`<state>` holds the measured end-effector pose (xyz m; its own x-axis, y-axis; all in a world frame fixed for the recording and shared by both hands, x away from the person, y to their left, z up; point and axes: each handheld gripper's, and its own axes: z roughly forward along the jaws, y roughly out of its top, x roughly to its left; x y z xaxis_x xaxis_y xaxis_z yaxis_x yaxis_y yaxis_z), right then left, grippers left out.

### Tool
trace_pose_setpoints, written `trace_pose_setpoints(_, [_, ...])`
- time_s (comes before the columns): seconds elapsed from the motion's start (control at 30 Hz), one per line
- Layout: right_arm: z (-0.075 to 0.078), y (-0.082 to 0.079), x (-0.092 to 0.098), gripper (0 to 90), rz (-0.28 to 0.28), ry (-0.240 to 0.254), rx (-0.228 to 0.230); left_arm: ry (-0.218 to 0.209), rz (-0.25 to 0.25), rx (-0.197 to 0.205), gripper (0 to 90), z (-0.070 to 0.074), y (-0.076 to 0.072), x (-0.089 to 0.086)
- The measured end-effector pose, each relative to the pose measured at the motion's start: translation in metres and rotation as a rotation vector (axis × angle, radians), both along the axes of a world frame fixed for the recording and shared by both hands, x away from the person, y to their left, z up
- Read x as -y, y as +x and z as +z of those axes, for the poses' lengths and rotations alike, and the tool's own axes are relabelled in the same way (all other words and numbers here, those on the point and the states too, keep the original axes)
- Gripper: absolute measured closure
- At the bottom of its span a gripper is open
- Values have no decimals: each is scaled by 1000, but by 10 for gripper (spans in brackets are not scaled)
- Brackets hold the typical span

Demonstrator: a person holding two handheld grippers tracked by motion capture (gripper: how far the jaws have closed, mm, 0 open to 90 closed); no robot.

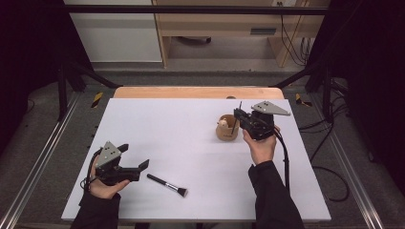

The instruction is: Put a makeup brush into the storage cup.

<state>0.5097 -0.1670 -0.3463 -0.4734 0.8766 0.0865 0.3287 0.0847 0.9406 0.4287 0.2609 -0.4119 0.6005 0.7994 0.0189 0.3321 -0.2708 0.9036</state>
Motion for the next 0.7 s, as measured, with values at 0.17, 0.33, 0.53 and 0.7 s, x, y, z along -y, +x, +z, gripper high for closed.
trace_pose_setpoints(0.17, [0,7,1,853,-19,-2,5,1,-3,2,48,0,0,0])
trace_pose_setpoints(0.33, [0,15,2,853,-43,-6,5,2,-6,0,47,0,0,2])
trace_pose_setpoints(0.53, [1,23,3,853,-61,-2,6,3,-7,5,48,0,0,1])
trace_pose_setpoints(0.7, [2,30,4,853,-77,5,13,1,-8,5,48,0,0,1])
